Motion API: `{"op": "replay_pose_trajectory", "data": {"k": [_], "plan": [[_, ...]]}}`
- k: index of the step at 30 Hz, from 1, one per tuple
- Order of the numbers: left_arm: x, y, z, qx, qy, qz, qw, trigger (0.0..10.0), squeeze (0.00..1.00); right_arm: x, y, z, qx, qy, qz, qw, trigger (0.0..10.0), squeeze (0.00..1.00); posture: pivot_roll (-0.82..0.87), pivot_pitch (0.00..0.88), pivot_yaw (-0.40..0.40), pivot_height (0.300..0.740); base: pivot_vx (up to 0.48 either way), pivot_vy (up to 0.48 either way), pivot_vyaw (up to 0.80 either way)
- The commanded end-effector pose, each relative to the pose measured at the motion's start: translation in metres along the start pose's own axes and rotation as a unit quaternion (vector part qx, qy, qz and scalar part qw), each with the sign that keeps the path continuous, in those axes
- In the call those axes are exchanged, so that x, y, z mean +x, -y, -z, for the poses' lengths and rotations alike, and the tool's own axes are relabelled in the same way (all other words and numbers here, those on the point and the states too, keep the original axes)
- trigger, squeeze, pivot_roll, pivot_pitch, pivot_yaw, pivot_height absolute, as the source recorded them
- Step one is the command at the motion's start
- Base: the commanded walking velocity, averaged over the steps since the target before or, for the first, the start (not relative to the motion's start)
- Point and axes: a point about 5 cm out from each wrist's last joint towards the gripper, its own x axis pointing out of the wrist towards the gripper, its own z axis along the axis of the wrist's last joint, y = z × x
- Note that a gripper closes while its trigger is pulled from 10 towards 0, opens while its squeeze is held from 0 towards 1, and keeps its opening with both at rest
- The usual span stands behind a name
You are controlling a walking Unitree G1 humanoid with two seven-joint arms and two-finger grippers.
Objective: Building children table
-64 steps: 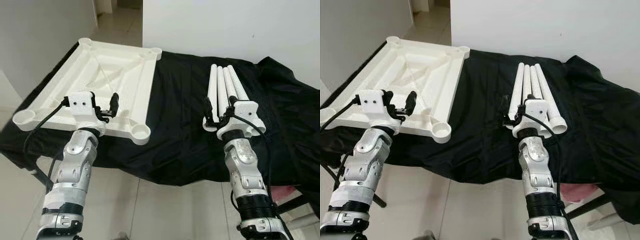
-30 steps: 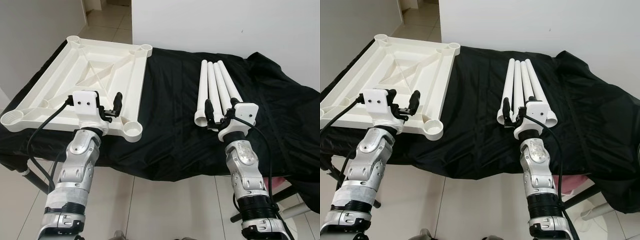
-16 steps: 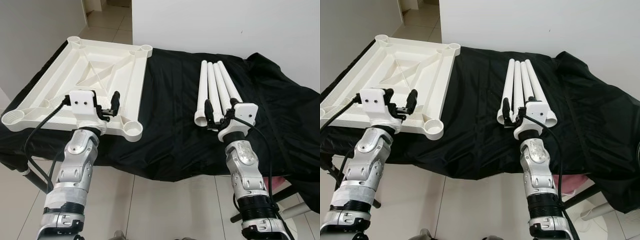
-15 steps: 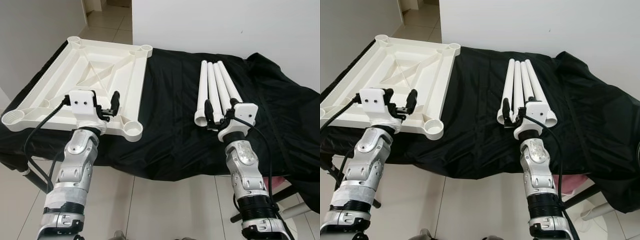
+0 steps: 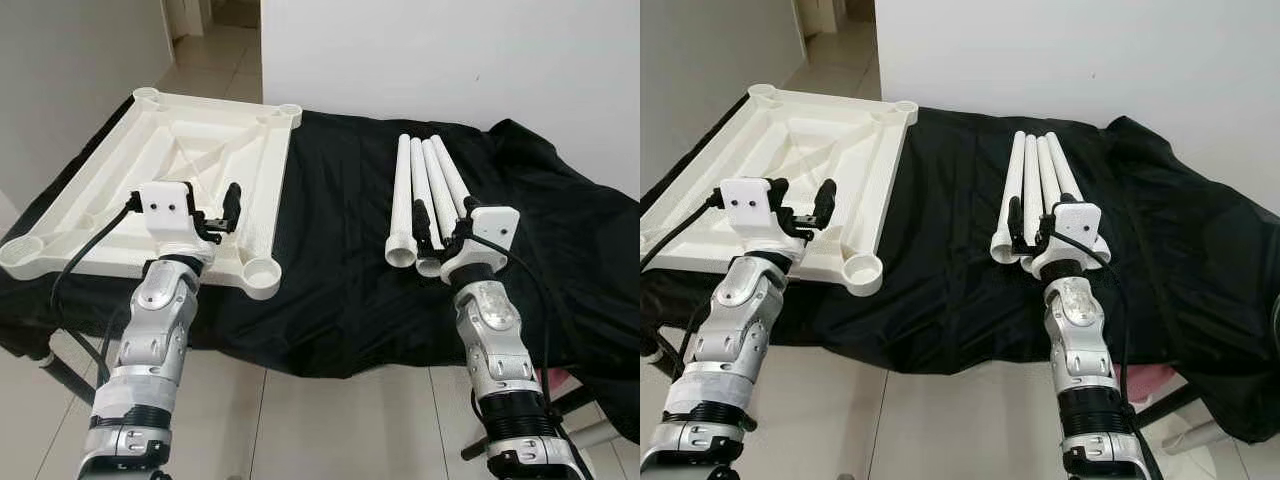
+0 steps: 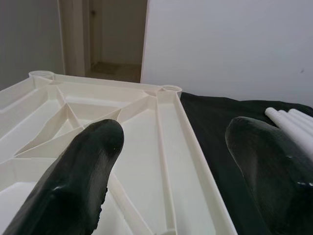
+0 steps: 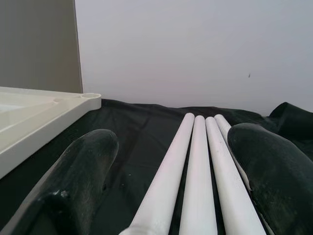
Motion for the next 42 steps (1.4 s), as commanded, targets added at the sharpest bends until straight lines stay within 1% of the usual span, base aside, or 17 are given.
{"op": "replay_pose_trajectory", "data": {"k": [1, 9, 17, 22, 25, 29, 33, 37, 39, 40, 42], "plan": [[0.0026, 0.0009, 0.0008, 0.001, 0.000, -0.001, 1.000, 10.0, 0.00, 0.0012, 0.0024, 0.0005, -0.001, 0.000, 0.004, 1.000, 10.0, 0.00, 0.02, 0.000, -0.048, 0.740, 0.262, 0.000, 0.00], [0.0012, 0.0013, 0.0014, 0.000, 0.000, -0.003, 1.000, 10.0, 0.00, 0.0010, 0.0025, 0.0009, -0.003, -0.001, 0.001, 1.000, 10.0, 0.00, 0.02, 0.000, -0.052, 0.740, 0.254, 0.000, 0.00], [0.0003, 0.0004, 0.0023, -0.010, 0.001, -0.009, 1.000, 10.0, 0.00, -0.0002, 0.0023, 0.0015, -0.003, -0.003, 0.002, 1.000, 10.0, 0.00, 0.02, 0.000, -0.049, 0.740, 0.000, 0.000, 0.00], [0.0011, 0.0001, 0.0040, -0.012, -0.011, -0.008, 1.000, 10.0, 0.00, -0.0010, 0.0021, 0.0011, 0.004, -0.002, 0.001, 1.000, 10.0, 0.00, 0.01, 0.000, -0.048, 0.740, 0.000, 0.000, 0.00], [0.0021, 0.0006, 0.0053, -0.019, -0.019, -0.002, 1.000, 10.0, 0.00, -0.0013, 0.0023, 0.0024, 0.000, -0.008, 0.002, 1.000, 10.0, 0.00, 0.00, 0.000, -0.046, 0.740, 0.000, 0.000, 0.00], [0.0054, 0.0062, 0.0057, -0.027, -0.025, 0.020, 0.999, 10.0, 0.00, -0.0034, 0.0035, 0.0058, 0.000, -0.017, 0.003, 1.000, 10.0, 0.00, 0.02, 0.000, -0.066, 0.740, 0.000, 0.000, 0.00], [0.0066, 0.0055, 0.0046, -0.030, -0.025, 0.018, 0.999, 10.0, 0.00, -0.0039, 0.0024, 0.0076, 0.000, -0.020, 0.003, 1.000, 10.0, 0.00, 0.02, 0.000, -0.061, 0.740, 0.000, 0.000, 0.00], [0.0069, 0.0030, 0.0028, -0.039, -0.021, 0.001, 0.999, 10.0, 0.00, -0.0025, -0.0013, 0.0076, 0.001, -0.018, 0.000, 1.000, 10.0, 0.00, 0.02, 0.000, -0.047, 0.740, 0.000, 0.254, 0.00], [0.0069, 0.0030, 0.0028, -0.039, -0.021, 0.001, 0.999, 10.0, 0.00, -0.0025, -0.0013, 0.0076, 0.001, -0.018, 0.000, 1.000, 10.0, 0.00, 0.02, 0.000, -0.047, 0.740, 0.000, 0.277, 0.00], [0.0067, 0.0031, 0.0025, -0.041, -0.022, 0.001, 0.999, 10.0, 0.00, -0.0023, -0.0023, 0.0074, 0.001, -0.017, 0.000, 1.000, 10.0, 0.00, 0.02, 0.000, -0.034, 0.740, 0.000, 0.300, 0.00], [0.0075, 0.0055, 0.0018, -0.038, -0.026, 0.010, 0.999, 10.0, 0.00, -0.0030, -0.0033, 0.0079, 0.001, -0.017, 0.003, 1.000, 10.0, 0.00, 0.02, 0.000, -0.031, 0.740, 0.000, 0.300, 0.00]]}}
